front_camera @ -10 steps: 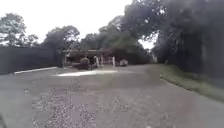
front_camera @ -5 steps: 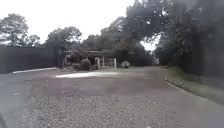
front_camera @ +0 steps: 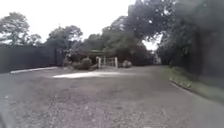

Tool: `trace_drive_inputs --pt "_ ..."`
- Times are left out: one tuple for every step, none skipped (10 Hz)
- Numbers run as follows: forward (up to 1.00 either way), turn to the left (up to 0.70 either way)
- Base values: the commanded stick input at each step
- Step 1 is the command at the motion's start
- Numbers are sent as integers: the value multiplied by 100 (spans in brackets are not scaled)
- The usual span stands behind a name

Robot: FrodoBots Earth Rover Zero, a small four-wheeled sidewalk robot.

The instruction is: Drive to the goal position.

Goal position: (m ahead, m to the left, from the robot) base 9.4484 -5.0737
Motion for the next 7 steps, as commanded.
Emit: trace_drive_inputs --pt "70 0" --pt "70 0" --pt "70 0" --pt "70 0" --pt "70 0" --pt "70 -20" --pt "70 -35"
